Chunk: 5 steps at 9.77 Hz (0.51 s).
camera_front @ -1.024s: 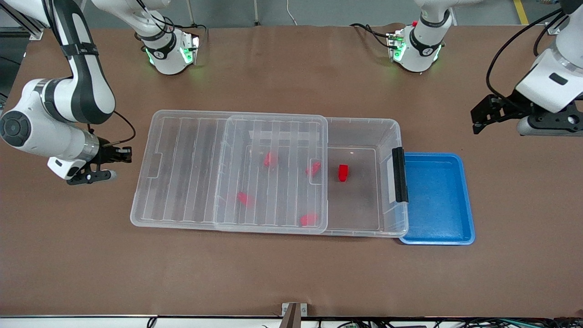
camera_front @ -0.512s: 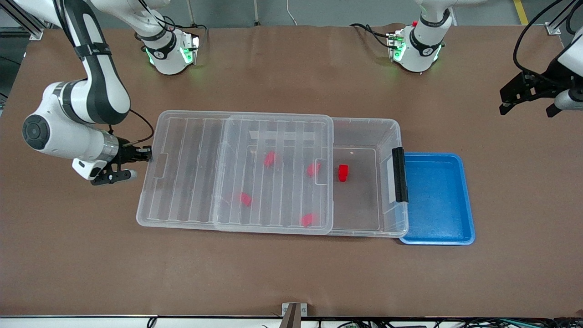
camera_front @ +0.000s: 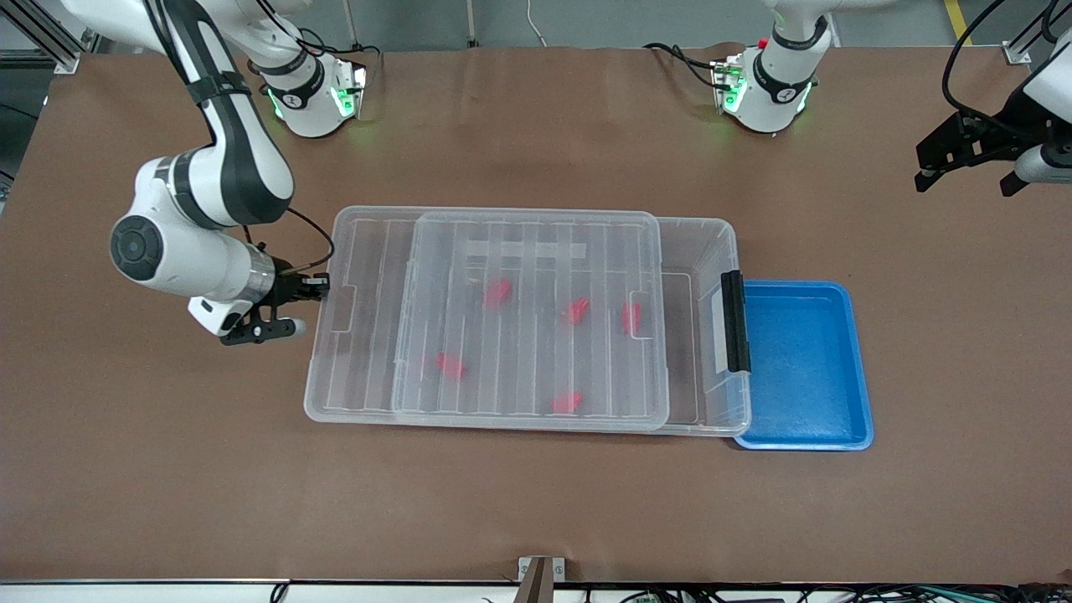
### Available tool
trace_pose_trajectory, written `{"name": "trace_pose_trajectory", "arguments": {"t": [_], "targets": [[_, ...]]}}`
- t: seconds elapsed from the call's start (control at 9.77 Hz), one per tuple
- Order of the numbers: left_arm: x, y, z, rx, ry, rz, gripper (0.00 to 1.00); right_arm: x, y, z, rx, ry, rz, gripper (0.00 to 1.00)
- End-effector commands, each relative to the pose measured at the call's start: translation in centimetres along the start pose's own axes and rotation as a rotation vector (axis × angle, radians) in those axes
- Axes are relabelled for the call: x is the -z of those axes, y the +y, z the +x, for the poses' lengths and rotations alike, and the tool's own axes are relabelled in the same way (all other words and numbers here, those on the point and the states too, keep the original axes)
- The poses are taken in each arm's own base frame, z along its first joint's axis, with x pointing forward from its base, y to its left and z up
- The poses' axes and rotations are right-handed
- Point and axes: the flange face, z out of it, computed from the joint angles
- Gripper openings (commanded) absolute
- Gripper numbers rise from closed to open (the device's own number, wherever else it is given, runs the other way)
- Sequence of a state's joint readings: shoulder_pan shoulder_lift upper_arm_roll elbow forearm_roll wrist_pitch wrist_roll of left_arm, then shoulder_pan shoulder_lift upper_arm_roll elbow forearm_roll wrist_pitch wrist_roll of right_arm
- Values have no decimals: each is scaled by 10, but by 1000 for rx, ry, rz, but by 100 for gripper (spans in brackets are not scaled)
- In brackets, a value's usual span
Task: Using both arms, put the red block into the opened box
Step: 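Retract the left arm while the right gripper returns to the lid edge, then slide the clear lid back toward the blue tray with the right gripper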
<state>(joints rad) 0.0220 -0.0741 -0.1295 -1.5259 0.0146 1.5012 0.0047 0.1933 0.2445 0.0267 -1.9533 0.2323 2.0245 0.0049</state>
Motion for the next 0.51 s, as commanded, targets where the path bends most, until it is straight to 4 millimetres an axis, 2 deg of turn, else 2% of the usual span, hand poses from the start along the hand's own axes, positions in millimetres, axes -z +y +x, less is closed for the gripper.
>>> {"name": "trace_pose_trajectory", "arguments": {"t": [0.0, 0.41], "targets": [[-16, 2, -6, -23, -70, -16, 100, -4, -27, 8, -37, -5, 24, 0], [-14, -1, -10, -17, -84, -16, 100, -3, -60, 17, -58, 7, 30, 0]]}}
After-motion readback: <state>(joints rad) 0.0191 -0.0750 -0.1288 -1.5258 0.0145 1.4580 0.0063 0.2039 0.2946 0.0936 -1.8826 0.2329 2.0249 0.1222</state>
